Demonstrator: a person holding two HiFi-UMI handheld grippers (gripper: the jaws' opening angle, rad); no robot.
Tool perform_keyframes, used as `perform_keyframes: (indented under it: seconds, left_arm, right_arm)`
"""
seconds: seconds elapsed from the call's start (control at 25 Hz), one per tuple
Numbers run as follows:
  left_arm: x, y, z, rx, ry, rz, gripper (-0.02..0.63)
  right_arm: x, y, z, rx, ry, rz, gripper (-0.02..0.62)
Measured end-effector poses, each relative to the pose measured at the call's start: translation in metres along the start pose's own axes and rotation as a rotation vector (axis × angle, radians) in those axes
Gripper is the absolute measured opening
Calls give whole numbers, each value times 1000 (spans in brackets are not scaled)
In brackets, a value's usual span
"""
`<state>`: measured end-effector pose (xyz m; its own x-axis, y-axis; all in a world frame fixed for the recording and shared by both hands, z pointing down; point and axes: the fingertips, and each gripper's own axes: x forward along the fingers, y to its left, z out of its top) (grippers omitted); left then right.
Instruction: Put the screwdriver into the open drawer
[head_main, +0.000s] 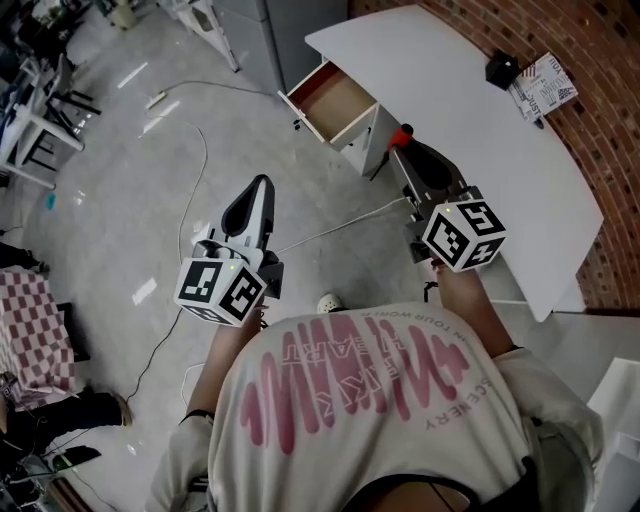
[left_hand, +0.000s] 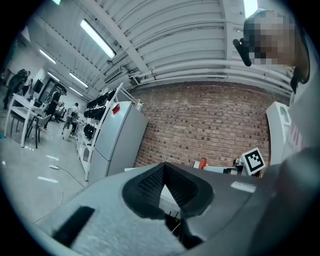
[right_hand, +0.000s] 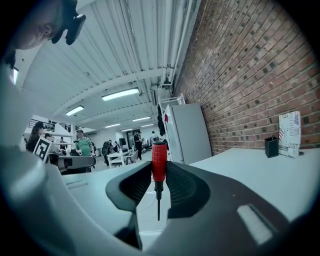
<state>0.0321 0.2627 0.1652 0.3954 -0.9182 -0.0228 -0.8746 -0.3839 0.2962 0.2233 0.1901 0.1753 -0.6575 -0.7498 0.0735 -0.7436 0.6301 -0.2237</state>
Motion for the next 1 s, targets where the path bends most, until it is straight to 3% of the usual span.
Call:
perform_keyframes:
  seconds: [0.56, 1.0]
  left_arm:
    - [18, 70, -24, -71, 62, 31, 5]
    - [55, 132, -19, -85, 40, 121, 5]
  right_arm:
    - [74, 5, -31, -20, 84, 25, 106]
    - [158, -21, -36, -7, 101, 87, 106]
